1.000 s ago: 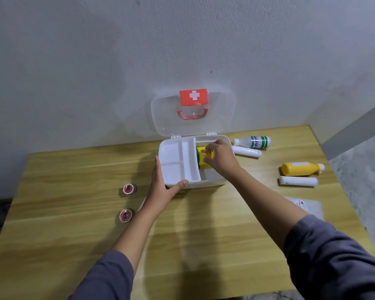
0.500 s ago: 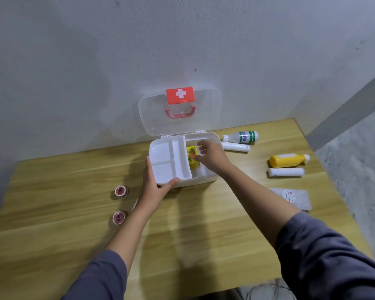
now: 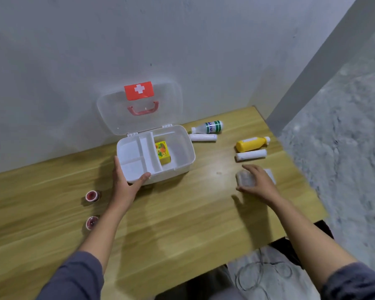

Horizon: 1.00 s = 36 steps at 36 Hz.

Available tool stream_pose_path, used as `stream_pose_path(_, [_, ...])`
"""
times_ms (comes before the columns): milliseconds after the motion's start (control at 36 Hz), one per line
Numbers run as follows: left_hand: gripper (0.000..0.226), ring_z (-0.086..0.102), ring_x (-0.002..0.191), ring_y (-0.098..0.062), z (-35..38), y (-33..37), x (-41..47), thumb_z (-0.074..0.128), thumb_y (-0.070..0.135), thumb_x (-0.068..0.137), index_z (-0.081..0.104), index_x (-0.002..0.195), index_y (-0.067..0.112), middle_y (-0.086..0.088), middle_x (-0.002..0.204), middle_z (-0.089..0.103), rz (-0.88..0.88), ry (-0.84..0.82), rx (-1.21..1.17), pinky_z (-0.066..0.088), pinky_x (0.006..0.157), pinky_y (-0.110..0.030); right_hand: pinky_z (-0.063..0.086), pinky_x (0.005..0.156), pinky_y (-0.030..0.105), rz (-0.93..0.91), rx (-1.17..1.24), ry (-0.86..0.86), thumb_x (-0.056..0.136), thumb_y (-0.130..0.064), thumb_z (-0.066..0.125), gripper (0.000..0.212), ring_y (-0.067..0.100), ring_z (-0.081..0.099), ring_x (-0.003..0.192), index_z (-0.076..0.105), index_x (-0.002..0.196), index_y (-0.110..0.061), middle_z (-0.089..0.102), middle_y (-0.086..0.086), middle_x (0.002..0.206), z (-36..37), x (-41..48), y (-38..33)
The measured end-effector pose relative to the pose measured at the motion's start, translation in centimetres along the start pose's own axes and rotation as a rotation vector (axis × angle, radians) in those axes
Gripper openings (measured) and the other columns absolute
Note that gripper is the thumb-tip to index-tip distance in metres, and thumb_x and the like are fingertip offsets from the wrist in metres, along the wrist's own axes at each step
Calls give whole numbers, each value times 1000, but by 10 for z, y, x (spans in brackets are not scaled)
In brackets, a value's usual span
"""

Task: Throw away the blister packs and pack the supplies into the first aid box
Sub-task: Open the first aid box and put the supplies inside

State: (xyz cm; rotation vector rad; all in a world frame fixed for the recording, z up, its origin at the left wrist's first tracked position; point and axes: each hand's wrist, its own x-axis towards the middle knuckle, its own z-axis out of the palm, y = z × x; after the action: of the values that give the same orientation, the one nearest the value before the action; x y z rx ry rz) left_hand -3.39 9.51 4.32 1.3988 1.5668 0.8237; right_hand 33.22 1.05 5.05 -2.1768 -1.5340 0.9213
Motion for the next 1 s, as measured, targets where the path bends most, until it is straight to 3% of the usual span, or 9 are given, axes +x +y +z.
stream_pose_path(83, [114,22,140,-15,0,0,0,73,56,63,2,147,27,1,155,19,13,3,-9,23,115,-42,29,110,37,20,-99,-19,67,-21,81,82,28,34,135,40,137,-10,38,12,144,6,-2,16])
stream_pose_path(167, [110,19,141,-12,3,1,-2,75,44,69,2,148,21,2,156,16,25,12,-38,20,116,-39,33,105,35,15,-113,55,71,-17,77,71,29,40,129,45,134,-10,43,13,138,14,2,14])
stream_pose_path(306, [106,19,140,-9,4,1,-3,71,38,70,2,148,20,3,156,16,20,13,-61,20,115,-32,41,98,40,32,-136,95,71,-30,77,69,29,46,122,48,130,-11,46,11,135,29,4,-1])
stream_pose_path(472, [102,17,137,-3,5,5,-4,73,25,77,0,148,20,5,156,12,-5,12,-70,19,108,-22,42,101,43,-111,-122,106,77,-39,70,69,29,46,123,43,132,-8,44,11,137,33,11,-37])
stream_pose_path(639, [105,18,133,-1,2,11,-6,75,24,75,-1,148,24,15,147,16,-38,-5,-118,21,109,-27,44,99,38,-343,-25,185,76,-44,69,70,23,44,119,42,133,-13,42,6,135,11,29,-109])
stream_pose_path(806, [119,21,140,-11,-3,12,-8,75,57,56,2,147,33,6,156,16,-80,-26,-124,27,114,-44,42,98,38,-553,-333,16,80,-52,61,71,23,44,121,37,136,-15,42,5,138,15,57,-176])
stream_pose_path(1000, [117,18,141,-8,-2,9,-5,76,54,59,-2,145,37,10,156,13,-78,-23,-114,25,115,-41,37,100,39,-701,-717,-105,81,-54,57,68,27,41,121,43,130,-8,45,10,131,42,97,-198])
